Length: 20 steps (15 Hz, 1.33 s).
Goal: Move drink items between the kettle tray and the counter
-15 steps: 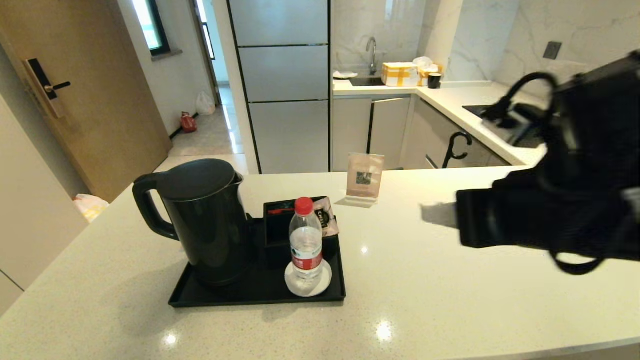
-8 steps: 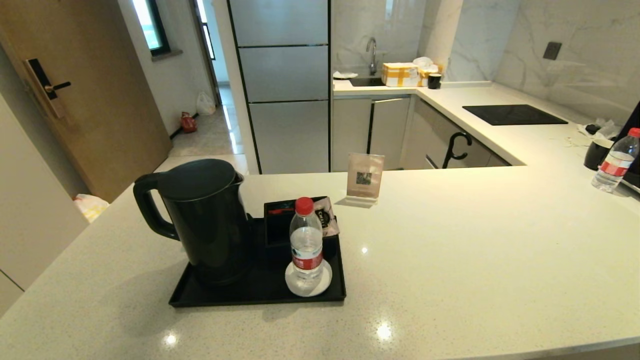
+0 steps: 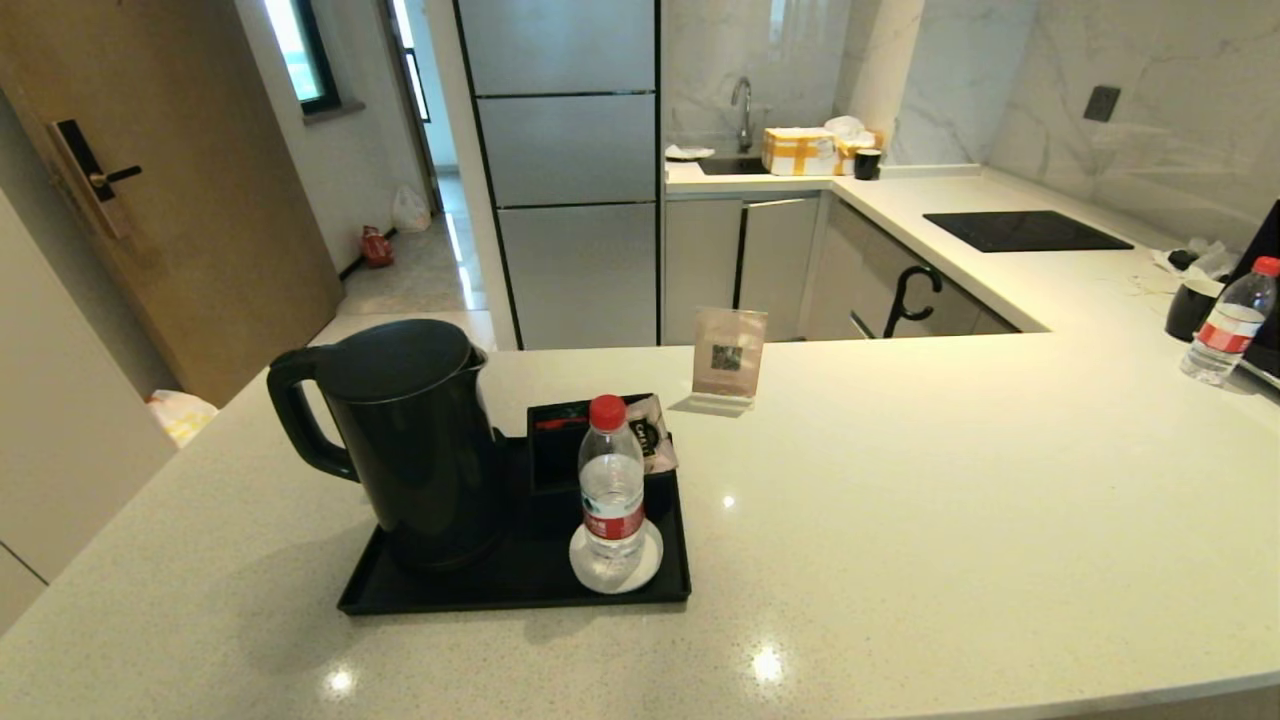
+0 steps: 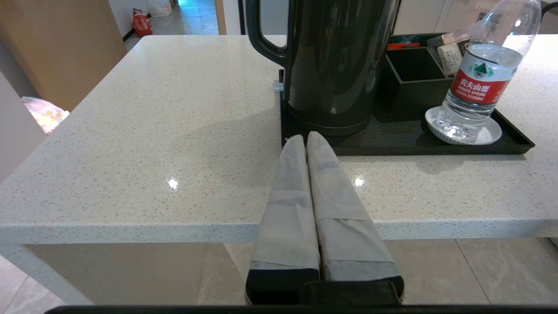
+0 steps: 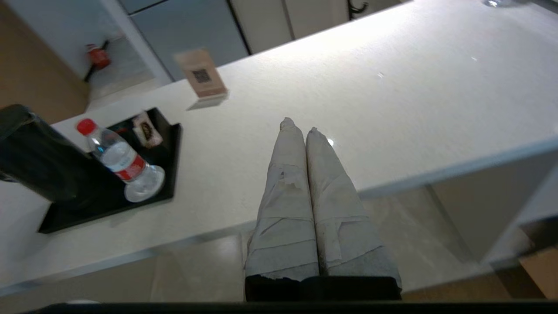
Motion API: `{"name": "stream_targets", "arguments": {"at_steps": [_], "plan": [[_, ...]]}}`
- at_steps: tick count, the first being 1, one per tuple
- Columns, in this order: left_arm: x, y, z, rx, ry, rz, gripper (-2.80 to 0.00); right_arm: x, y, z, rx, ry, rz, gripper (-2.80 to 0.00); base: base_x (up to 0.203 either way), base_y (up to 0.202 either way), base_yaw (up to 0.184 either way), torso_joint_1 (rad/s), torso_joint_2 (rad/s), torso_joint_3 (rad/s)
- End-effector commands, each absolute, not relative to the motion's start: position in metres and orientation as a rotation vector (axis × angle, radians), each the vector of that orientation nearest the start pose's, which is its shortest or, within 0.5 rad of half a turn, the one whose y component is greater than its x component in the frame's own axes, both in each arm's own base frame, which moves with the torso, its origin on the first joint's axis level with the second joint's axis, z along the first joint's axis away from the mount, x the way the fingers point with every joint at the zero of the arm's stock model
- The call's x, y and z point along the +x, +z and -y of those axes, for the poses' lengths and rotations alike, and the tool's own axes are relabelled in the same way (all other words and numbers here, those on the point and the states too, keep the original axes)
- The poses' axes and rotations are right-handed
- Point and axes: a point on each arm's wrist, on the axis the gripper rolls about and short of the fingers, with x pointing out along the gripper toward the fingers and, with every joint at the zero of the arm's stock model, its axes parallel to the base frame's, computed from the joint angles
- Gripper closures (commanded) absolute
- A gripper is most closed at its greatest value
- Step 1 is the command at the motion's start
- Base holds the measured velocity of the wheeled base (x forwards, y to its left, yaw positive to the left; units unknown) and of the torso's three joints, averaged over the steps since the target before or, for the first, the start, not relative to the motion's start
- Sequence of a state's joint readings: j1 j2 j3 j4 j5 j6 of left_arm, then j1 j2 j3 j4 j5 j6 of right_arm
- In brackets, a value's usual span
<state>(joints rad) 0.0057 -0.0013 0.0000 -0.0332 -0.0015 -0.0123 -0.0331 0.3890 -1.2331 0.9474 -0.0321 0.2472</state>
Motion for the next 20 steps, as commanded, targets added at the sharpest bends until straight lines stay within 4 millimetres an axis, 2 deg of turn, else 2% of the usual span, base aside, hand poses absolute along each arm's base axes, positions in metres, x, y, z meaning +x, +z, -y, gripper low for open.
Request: {"name": "stream_targets", "arguments": {"at_steps": [1, 4, 7, 8, 10, 14, 16, 18, 20], "plan": [[-0.023, 0.079, 0.0, -0.014, 0.004, 0.034, 0.0, -0.142, 0.26, -0.01, 0.26, -0.131, -0.053, 0.0, 0.0, 0.0, 0.0, 0.0, 0.0, 0.0], [-0.023, 0.079, 0.0, -0.013, 0.004, 0.034, 0.0, -0.155, 0.253, 0.004, 0.232, -0.032, 0.035, 0.0, 0.0, 0.0, 0.0, 0.0, 0.0, 0.0], [-0.023, 0.079, 0.0, -0.014, 0.004, 0.034, 0.0, -0.161, 0.207, 0.002, 0.176, -0.035, 0.078, 0.0, 0.0, 0.0, 0.0, 0.0, 0.0, 0.0], [-0.023, 0.079, 0.0, -0.014, 0.004, 0.034, 0.0, -0.151, 0.194, 0.002, 0.152, -0.047, 0.052, 0.0, 0.0, 0.0, 0.0, 0.0, 0.0, 0.0], [-0.023, 0.079, 0.0, -0.014, 0.004, 0.034, 0.0, -0.128, 0.182, 0.001, 0.151, -0.034, 0.036, 0.0, 0.0, 0.0, 0.0, 0.0, 0.0, 0.0], [-0.023, 0.079, 0.0, -0.014, 0.004, 0.034, 0.0, -0.062, 0.143, 0.0, 0.092, -0.002, 0.097, 0.0, 0.0, 0.0, 0.0, 0.0, 0.0, 0.0], [-0.023, 0.079, 0.0, -0.014, 0.004, 0.034, 0.0, -0.034, 0.108, 0.0, 0.042, -0.002, 0.122, 0.0, 0.0, 0.0, 0.0, 0.0, 0.0, 0.0], [-0.023, 0.079, 0.0, -0.014, 0.004, 0.034, 0.0, -0.022, 0.08, 0.0, 0.018, -0.012, 0.052, 0.0, 0.0, 0.0, 0.0, 0.0, 0.0, 0.0], [-0.023, 0.079, 0.0, -0.014, 0.003, 0.034, 0.0, -0.023, 0.075, 0.0, 0.003, -0.011, -0.025, 0.0, 0.0, 0.0, 0.0, 0.0, 0.0, 0.0]]}}
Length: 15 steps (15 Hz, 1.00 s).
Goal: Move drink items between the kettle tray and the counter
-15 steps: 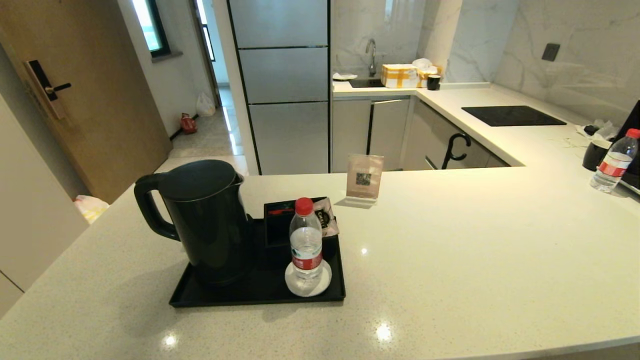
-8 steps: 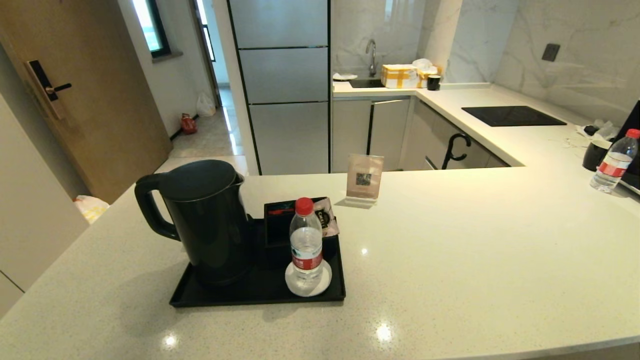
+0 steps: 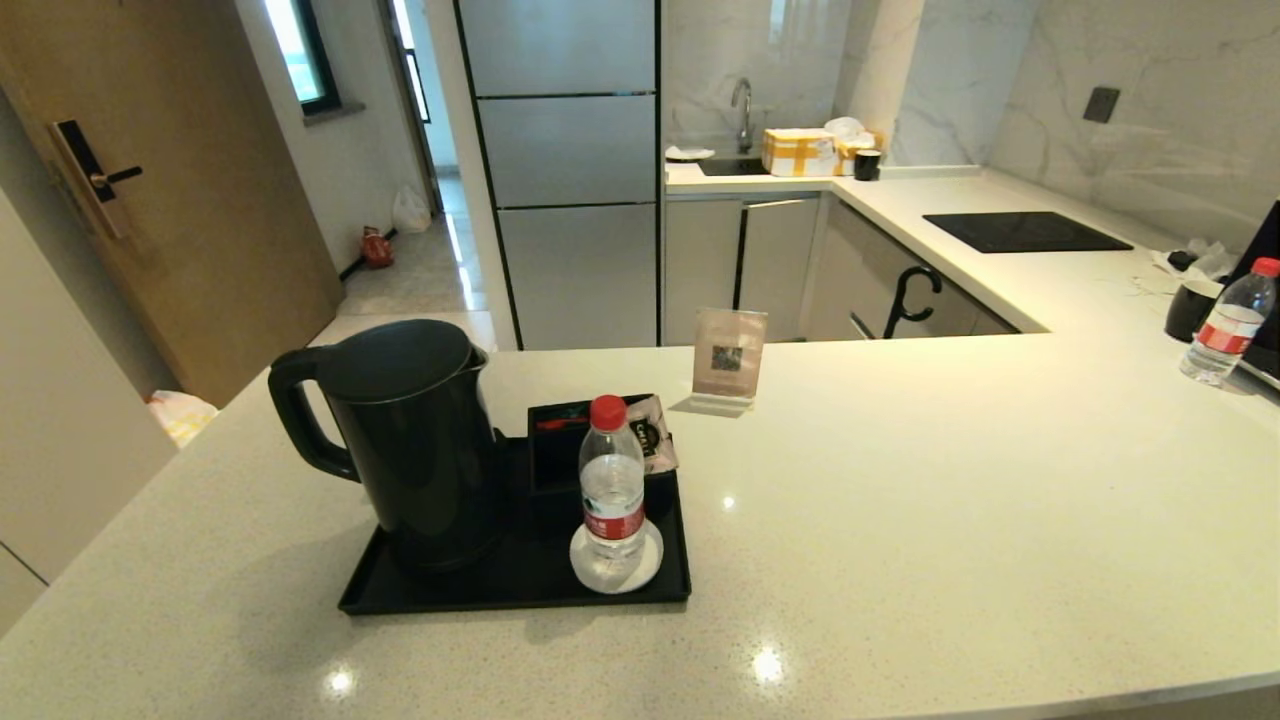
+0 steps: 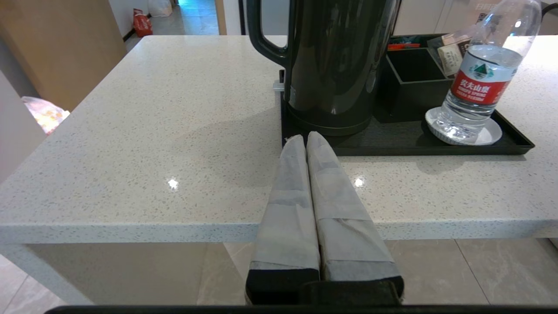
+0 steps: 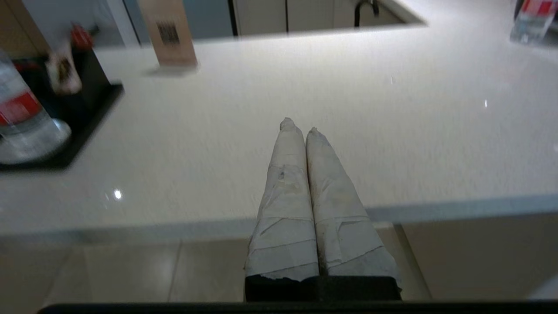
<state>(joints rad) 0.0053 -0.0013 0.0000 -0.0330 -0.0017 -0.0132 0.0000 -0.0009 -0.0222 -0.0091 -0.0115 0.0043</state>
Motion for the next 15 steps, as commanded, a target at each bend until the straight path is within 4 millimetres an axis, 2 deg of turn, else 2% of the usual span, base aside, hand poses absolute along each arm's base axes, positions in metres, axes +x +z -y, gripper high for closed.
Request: {"name": "stream_targets", "arguments": {"at_steps": [1, 15], "plan": [[-0.0229, 0.0789, 0.0002, -0.014, 0.004, 0.034, 0.0, -0.0229, 0.075, 0.0002, -0.003, -0.011, -0.012, 0.0, 0.0, 0.0, 0.0, 0.0, 0.0, 0.0], [-0.0229, 0.0789, 0.0002, -0.014, 0.004, 0.034, 0.0, -0.0226, 0.0752, 0.0004, 0.044, -0.018, -0.001, 0.0, 0.0, 0.0, 0.0, 0.0, 0.0, 0.0]]}}
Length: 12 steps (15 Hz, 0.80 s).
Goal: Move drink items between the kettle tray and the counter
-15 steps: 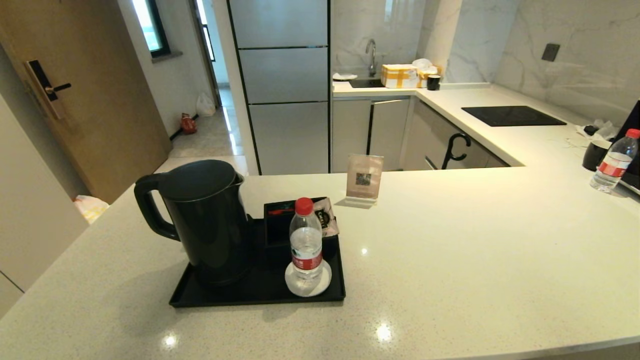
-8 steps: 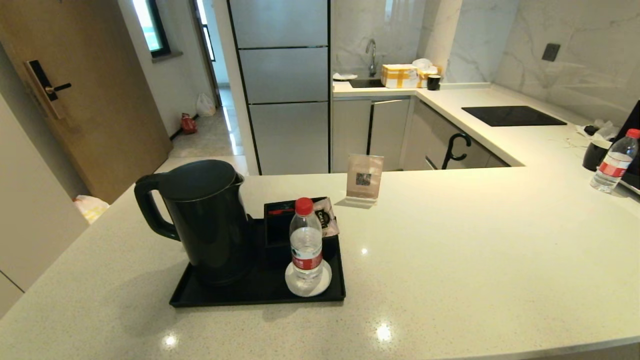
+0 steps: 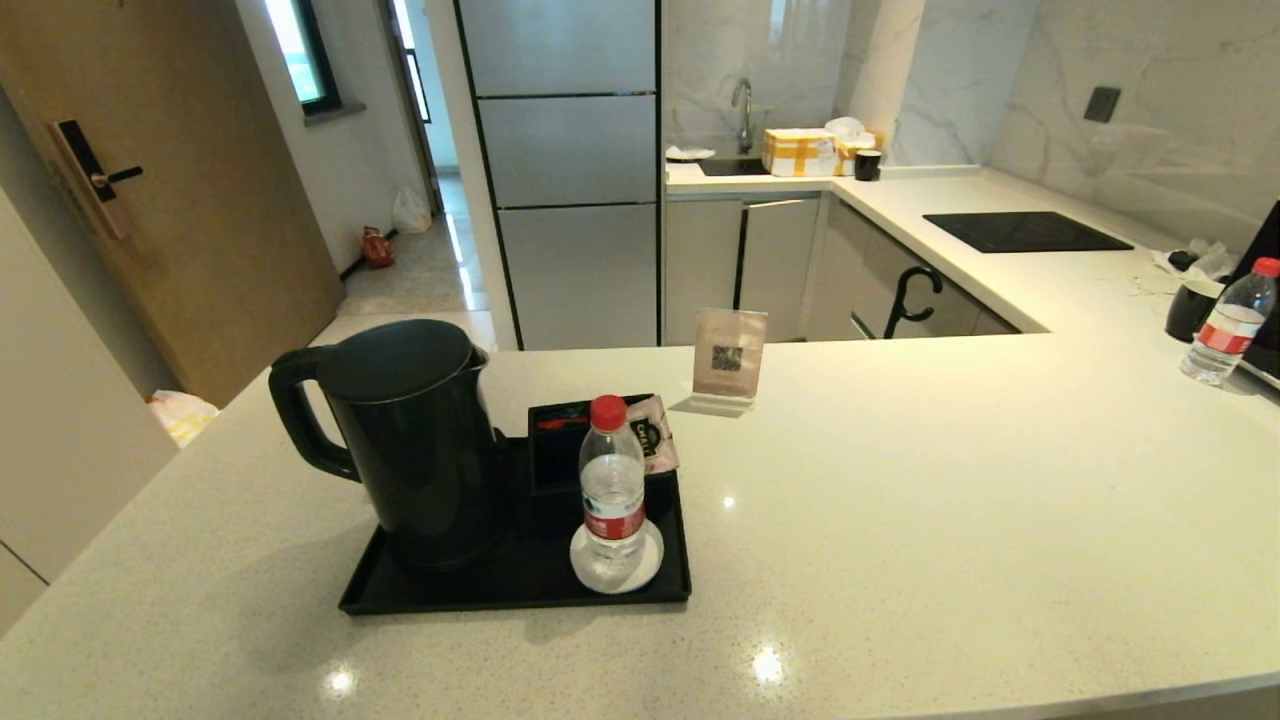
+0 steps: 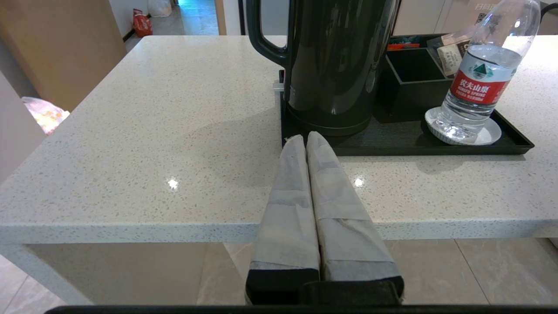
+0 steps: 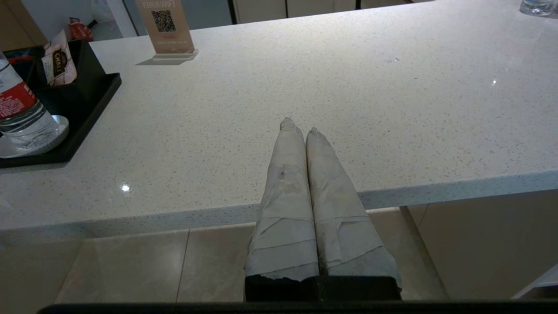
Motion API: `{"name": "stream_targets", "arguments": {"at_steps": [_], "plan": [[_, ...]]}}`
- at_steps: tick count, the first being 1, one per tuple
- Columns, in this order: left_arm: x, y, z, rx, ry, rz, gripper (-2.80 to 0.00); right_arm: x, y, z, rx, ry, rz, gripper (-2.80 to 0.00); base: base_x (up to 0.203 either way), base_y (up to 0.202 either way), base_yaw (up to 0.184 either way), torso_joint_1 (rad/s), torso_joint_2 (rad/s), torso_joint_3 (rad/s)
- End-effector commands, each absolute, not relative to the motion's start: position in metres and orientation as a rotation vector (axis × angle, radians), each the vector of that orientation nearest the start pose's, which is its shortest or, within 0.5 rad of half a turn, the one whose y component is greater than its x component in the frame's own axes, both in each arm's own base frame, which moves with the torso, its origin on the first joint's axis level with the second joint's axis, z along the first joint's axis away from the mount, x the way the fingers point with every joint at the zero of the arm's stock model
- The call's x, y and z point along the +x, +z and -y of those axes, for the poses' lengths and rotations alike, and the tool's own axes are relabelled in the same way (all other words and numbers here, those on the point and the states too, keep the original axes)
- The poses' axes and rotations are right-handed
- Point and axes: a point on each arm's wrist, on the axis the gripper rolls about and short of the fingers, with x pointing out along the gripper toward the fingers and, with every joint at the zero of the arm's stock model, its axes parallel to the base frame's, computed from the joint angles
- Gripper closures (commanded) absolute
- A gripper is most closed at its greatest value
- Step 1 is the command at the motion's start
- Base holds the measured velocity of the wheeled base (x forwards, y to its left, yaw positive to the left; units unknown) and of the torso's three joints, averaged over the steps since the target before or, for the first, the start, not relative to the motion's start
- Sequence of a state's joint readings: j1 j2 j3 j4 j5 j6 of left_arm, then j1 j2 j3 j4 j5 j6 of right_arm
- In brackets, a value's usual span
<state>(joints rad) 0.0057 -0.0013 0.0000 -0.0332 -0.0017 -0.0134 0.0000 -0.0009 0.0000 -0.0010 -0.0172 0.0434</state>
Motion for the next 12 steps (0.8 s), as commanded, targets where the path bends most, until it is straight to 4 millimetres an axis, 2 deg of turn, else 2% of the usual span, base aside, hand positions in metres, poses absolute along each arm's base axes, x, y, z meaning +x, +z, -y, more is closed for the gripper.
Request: {"name": "stream_targets", "arguments": {"at_steps": [1, 12], "plan": [[-0.0229, 0.0789, 0.0002, -0.014, 0.004, 0.034, 0.0, -0.0226, 0.0751, 0.0004, 0.044, -0.018, -0.003, 0.0, 0.0, 0.0, 0.0, 0.0, 0.0, 0.0], [-0.0229, 0.0789, 0.0002, -0.014, 0.004, 0.034, 0.0, -0.0226, 0.0752, 0.0004, 0.046, -0.017, -0.001, 0.0, 0.0, 0.0, 0.0, 0.0, 0.0, 0.0]]}}
